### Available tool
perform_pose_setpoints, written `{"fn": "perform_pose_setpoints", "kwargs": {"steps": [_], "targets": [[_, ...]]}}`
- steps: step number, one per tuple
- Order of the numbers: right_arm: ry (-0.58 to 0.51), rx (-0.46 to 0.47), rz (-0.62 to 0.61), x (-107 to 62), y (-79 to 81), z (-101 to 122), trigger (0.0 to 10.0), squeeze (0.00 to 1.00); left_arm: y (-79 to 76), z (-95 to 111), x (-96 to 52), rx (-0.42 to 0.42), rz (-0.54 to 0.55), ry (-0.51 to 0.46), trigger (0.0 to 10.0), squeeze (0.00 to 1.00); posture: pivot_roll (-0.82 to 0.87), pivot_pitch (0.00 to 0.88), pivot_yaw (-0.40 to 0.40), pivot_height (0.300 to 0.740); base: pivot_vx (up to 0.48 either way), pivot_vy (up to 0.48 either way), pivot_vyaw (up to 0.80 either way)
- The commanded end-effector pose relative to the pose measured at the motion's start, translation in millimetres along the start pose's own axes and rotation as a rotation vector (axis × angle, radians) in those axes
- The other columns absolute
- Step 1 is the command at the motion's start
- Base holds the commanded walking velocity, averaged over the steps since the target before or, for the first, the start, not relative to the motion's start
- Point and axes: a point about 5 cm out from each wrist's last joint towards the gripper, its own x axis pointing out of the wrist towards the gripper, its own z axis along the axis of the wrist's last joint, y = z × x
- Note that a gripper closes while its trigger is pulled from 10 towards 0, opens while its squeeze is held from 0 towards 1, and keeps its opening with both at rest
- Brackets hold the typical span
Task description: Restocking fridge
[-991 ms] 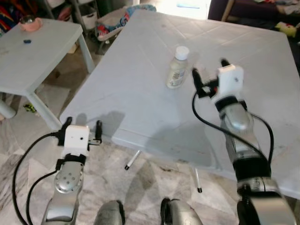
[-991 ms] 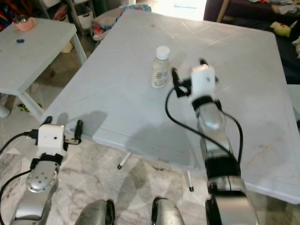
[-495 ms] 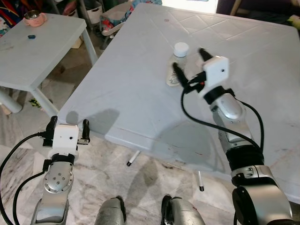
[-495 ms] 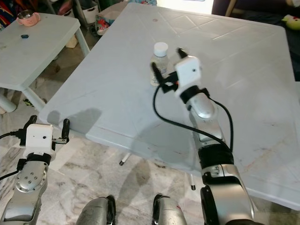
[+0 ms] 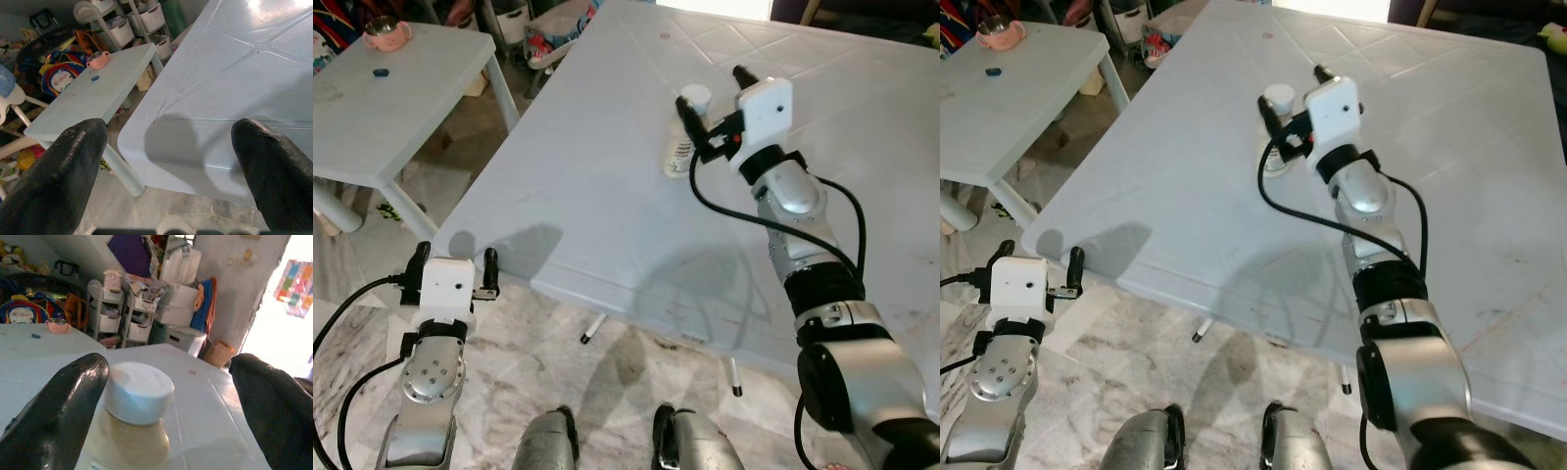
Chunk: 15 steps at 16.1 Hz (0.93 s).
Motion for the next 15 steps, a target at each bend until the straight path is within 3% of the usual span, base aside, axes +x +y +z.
{"fn": "perform_pose_setpoints", "kwargs": {"steps": [1, 5, 9, 10, 15], "targets": [[0.011, 0.077, 0.001, 5.4, 3.0, -2, 10.0, 0.00, 5.6, -8, -1.6, -0.002, 0.024, 0.053, 10.0, 0.00, 0.14, 0.195, 0.054, 0.740, 0.000, 0.000, 0.00], [0.020, 0.132, 0.060, 20.0, 22.3, 0, 10.0, 0.00, 1.9, -5, 1.7, 0.002, 0.006, 0.046, 10.0, 0.00, 0.14, 0.198, 0.063, 0.740, 0.000, 0.000, 0.00], [0.030, 0.143, 0.067, 25.6, 25.9, 0, 10.0, 0.00, 4.1, -5, 1.3, 0.006, 0.009, 0.045, 10.0, 0.00, 0.15, 0.203, 0.062, 0.740, 0.000, 0.000, 0.00], [0.041, 0.145, 0.056, 26.3, 23.2, 0, 0.0, 0.00, 4.2, -5, 0.9, 0.006, 0.007, 0.047, 10.0, 0.00, 0.16, 0.205, 0.062, 0.740, 0.000, 0.000, 0.00], [0.095, 0.111, 0.032, 27.5, 13.3, -2, 0.0, 0.00, 2.5, -5, 0.4, -0.001, 0.005, 0.052, 10.0, 0.00, 0.16, 0.202, 0.056, 0.740, 0.000, 0.000, 0.00]]}}
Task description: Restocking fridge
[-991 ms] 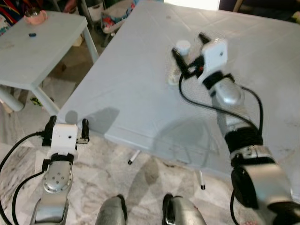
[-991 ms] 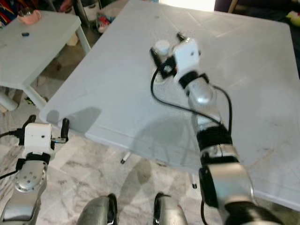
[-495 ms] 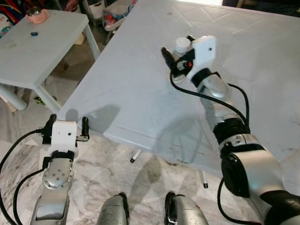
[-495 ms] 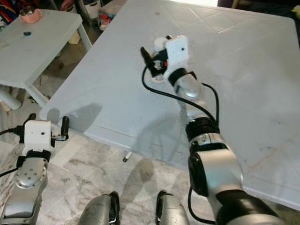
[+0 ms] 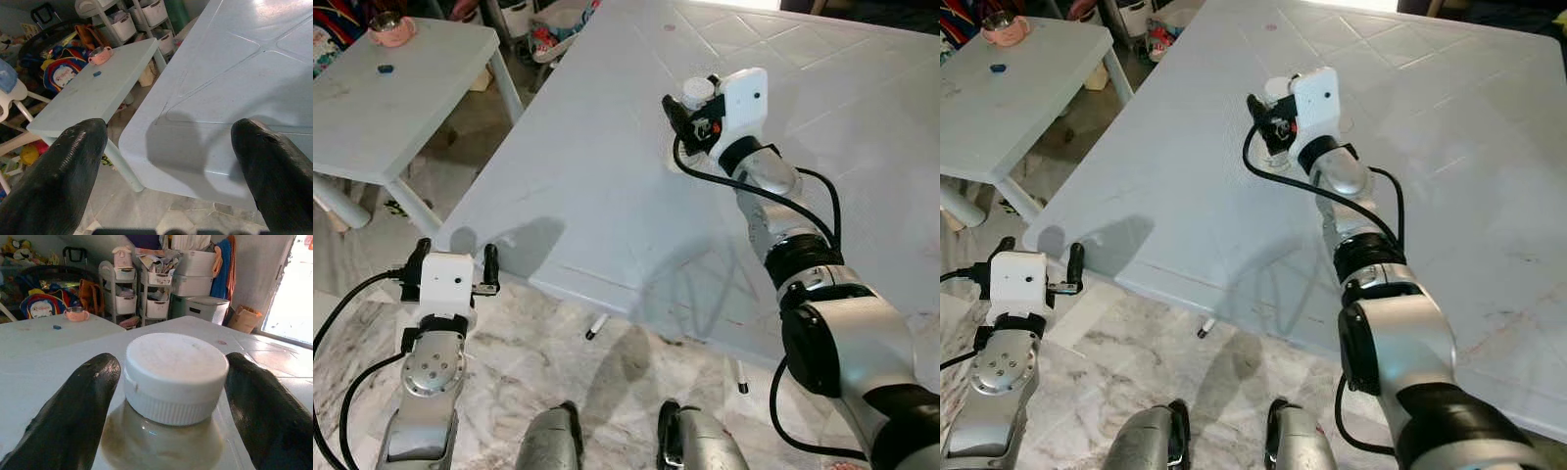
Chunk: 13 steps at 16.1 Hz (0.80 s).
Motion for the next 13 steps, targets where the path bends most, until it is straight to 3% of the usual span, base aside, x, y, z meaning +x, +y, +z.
{"fn": "perform_pose_setpoints", "kwargs": {"steps": [1, 10, 13], "targets": [[-0.007, -0.019, 0.003, 4.6, -0.1, 7, 0.0, 0.00, 2.8, -9, -2.7, 0.009, 0.007, 0.050, 10.0, 0.00, 0.16, 0.200, 0.057, 0.740, 0.000, 0.000, 0.00], [-0.018, -0.064, 0.029, 4.8, 1.9, 8, 0.0, 0.00, -3.5, -9, 1.5, -0.016, 0.004, 0.052, 10.0, 0.00, 0.15, 0.180, 0.040, 0.740, 0.000, 0.000, 0.00], [0.000, -0.113, 0.022, -5.9, 2.3, -4, 0.0, 0.00, -9.3, -15, -1.4, -0.062, 0.002, 0.107, 10.0, 0.00, 0.14, 0.174, 0.040, 0.740, 0.000, 0.000, 0.00]]}}
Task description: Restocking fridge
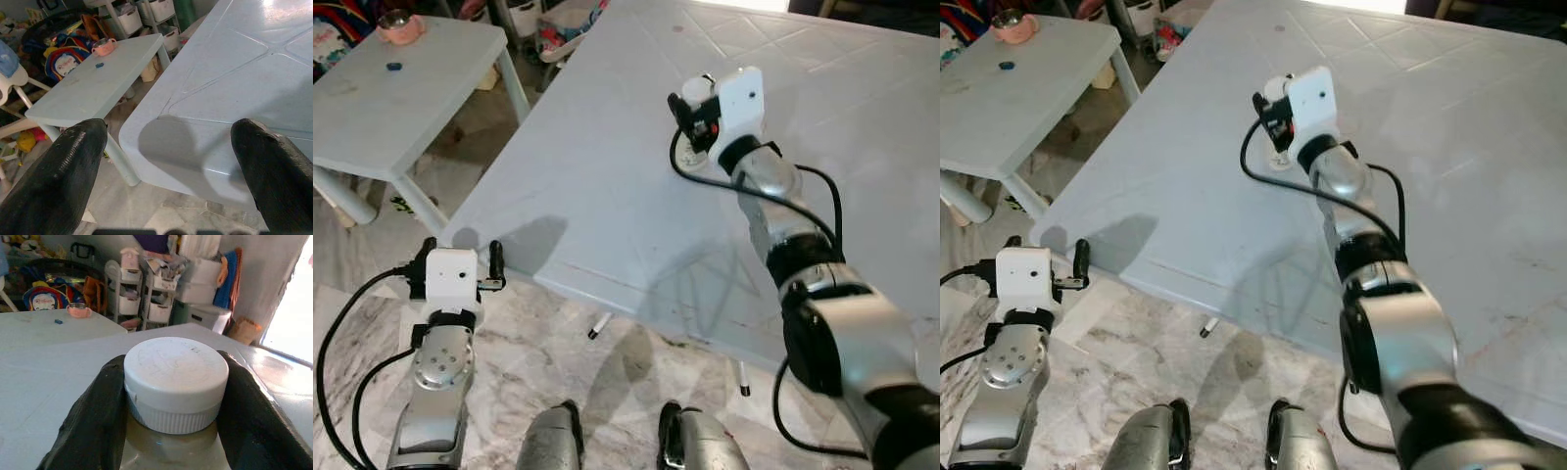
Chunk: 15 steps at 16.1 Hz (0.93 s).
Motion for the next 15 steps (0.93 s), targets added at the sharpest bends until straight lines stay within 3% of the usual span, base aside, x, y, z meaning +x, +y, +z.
{"fn": "perform_pose_setpoints", "kwargs": {"steps": [1, 2, 3, 4, 5, 7, 9, 10, 15], "targets": [[0.027, -0.025, 0.008, -7.6, 1.7, -10, 0.0, 0.00, -1.9, -17, -6.4, 0.001, -0.022, 0.090, 10.0, 0.00, 0.14, 0.170, 0.041, 0.740, 0.000, 0.000, 0.00], [0.017, -0.024, 0.029, -17.9, 4.6, -17, 0.0, 0.00, -4.7, -16, -6.0, -0.015, -0.034, 0.083, 10.0, 0.00, 0.12, 0.162, 0.040, 0.740, 0.000, 0.000, 0.00], [0.005, -0.023, 0.047, -27.8, 8.4, -22, 7.3, 0.00, -7.8, -16, -2.8, -0.030, -0.033, 0.082, 10.0, 0.00, 0.11, 0.148, 0.033, 0.740, 0.000, 0.000, 0.00], [0.002, -0.020, 0.049, -30.8, 9.8, -23, 7.3, 0.00, -9.0, -15, -1.3, -0.032, -0.030, 0.080, 10.0, 0.00, 0.10, 0.142, 0.027, 0.740, 0.000, 0.000, 0.00], [-0.027, 0.017, 0.047, -40.0, 16.1, -24, 10.0, 0.00, -13.6, -11, 4.9, -0.055, -0.025, 0.062, 10.0, 0.00, 0.09, 0.126, 0.012, 0.740, 0.000, 0.000, 0.00], [-0.058, 0.068, -0.017, -49.0, 20.2, -21, 10.0, 0.00, -20.3, -4, 11.8, -0.082, -0.022, 0.033, 10.0, 0.00, 0.09, 0.106, 0.000, 0.740, 0.000, 0.294, 0.00], [-0.113, 0.031, -0.071, -52.4, 25.4, -11, 10.0, 0.00, -20.6, -2, 13.8, -0.083, -0.018, 0.026, 10.0, 0.00, 0.08, 0.093, -0.001, 0.740, 0.000, 0.142, 0.80], [-0.120, 0.056, -0.088, -53.7, 30.8, -10, 10.0, 0.00, -19.7, -5, 13.6, -0.081, -0.017, 0.029, 10.0, 0.00, 0.08, 0.086, -0.002, 0.740, 0.000, 0.000, 0.80], [-0.095, 0.097, -0.069, -54.5, 44.1, -7, 10.0, 0.00, -24.2, -19, 11.5, -0.118, -0.001, 0.071, 10.0, 0.00, 0.04, 0.076, -0.029, 0.740, 0.000, 0.126, 0.80]]}}
